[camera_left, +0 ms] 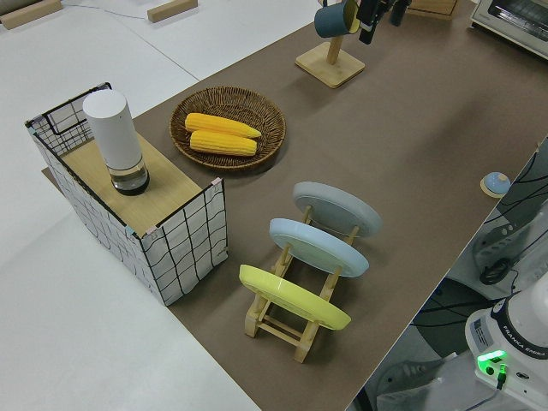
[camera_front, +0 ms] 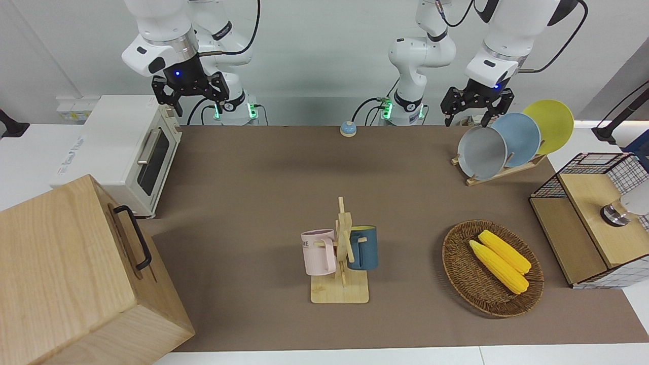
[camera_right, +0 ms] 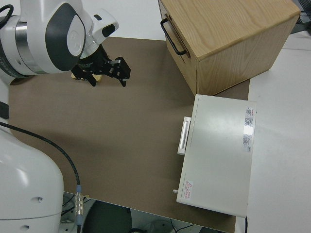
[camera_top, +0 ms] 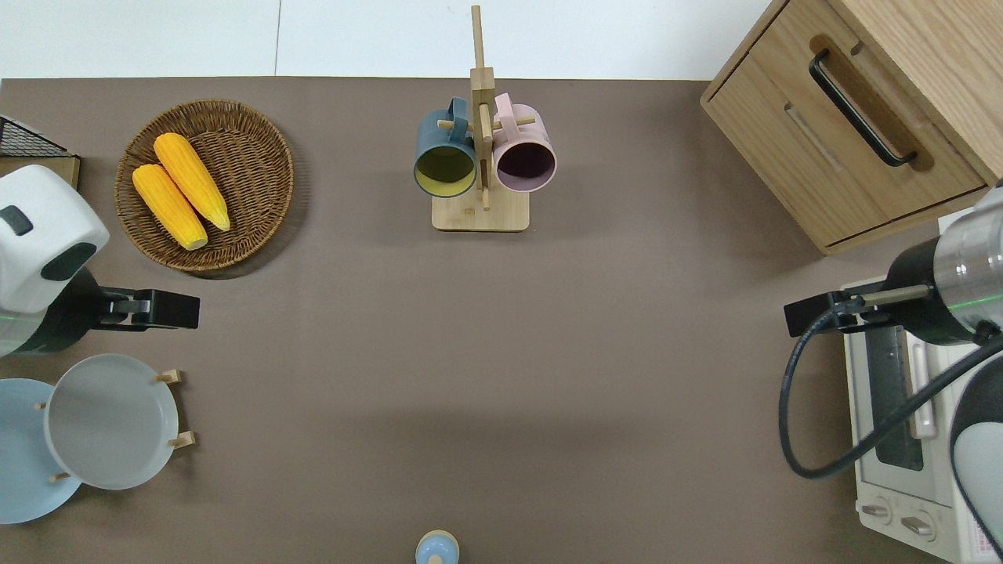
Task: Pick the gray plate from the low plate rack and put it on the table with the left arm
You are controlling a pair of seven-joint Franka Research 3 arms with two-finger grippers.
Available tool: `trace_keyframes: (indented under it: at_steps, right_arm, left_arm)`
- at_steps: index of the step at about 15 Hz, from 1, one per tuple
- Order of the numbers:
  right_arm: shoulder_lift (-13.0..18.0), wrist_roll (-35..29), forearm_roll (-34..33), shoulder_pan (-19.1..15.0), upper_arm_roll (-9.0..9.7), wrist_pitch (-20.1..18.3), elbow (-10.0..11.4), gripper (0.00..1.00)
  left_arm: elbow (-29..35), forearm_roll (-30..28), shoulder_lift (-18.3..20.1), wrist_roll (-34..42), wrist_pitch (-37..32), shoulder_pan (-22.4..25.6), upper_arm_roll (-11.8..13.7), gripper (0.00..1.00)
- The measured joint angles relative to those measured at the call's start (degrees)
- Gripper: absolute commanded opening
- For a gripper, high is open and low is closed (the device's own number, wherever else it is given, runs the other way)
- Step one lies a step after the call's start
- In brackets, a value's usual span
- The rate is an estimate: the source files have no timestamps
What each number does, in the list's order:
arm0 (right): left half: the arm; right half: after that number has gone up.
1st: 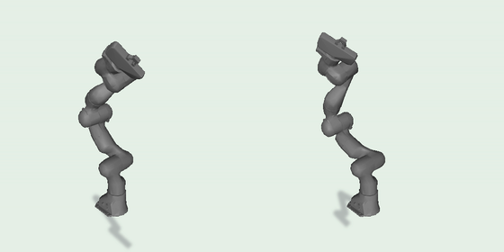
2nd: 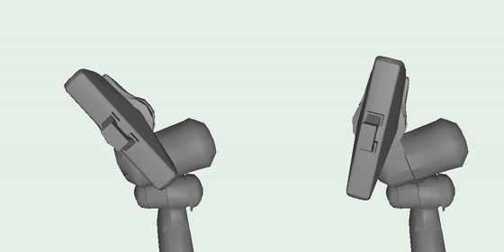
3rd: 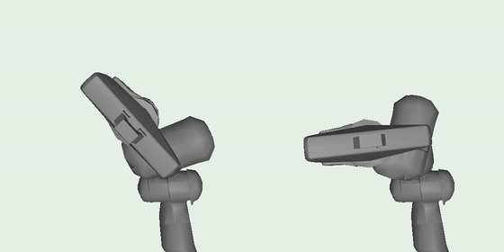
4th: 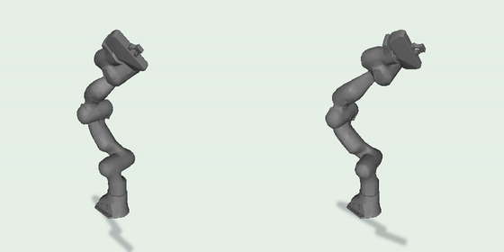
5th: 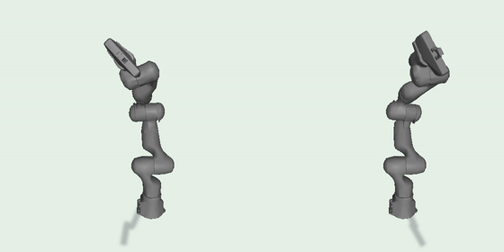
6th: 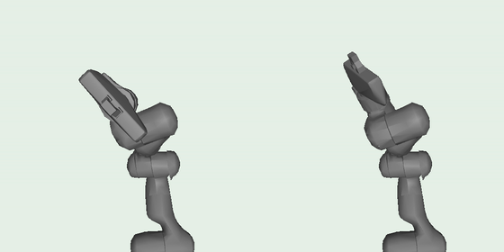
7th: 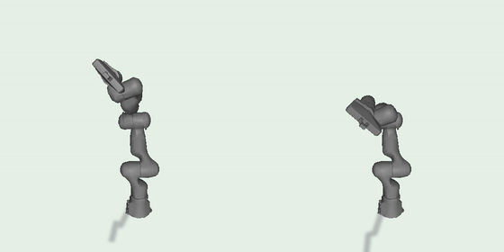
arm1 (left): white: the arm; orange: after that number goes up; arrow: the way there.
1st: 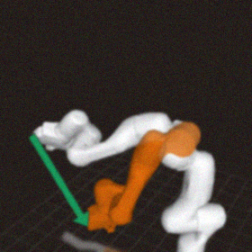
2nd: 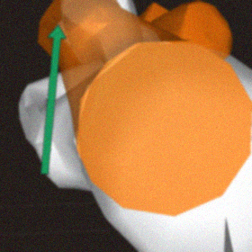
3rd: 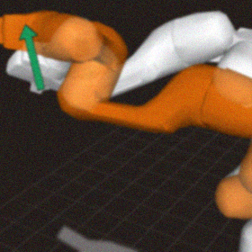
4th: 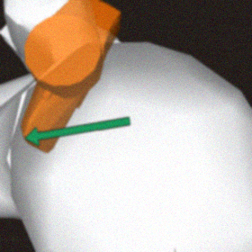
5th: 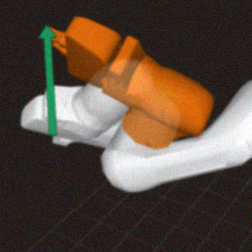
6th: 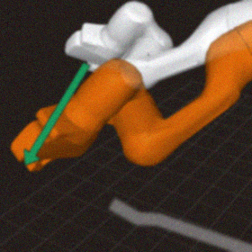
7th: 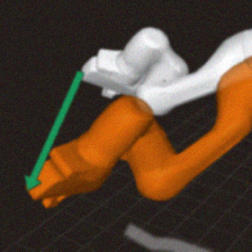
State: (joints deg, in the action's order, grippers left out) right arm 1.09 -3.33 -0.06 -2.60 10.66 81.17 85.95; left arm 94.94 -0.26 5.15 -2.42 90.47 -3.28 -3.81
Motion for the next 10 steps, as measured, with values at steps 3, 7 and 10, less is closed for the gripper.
trace_keyframes:
  at_steps: [3, 7, 10]
  right_arm:
    - [0.00, 0.00, 0.00, 0.00, 0.00, 0.00, 0.00, 0.987]
    - [0.00, 0.00, 0.00, 0.00, 0.00, 0.00, 0.00, 0.990]
    - [0.00, 0.00, 0.00, 0.00, 0.00, 0.00, 0.00, 0.987]
  left_arm:
    - [0.00, 1.58, 0.00, 3.95, -0.02, 0.06, 0.45, 0.99]
    - [0.00, 3.81, 0.03, 7.13, -0.03, 0.17, 2.61, 0.99]
    - [0.00, 4.91, 0.03, 9.97, -0.03, 0.44, 5.40, 0.99]
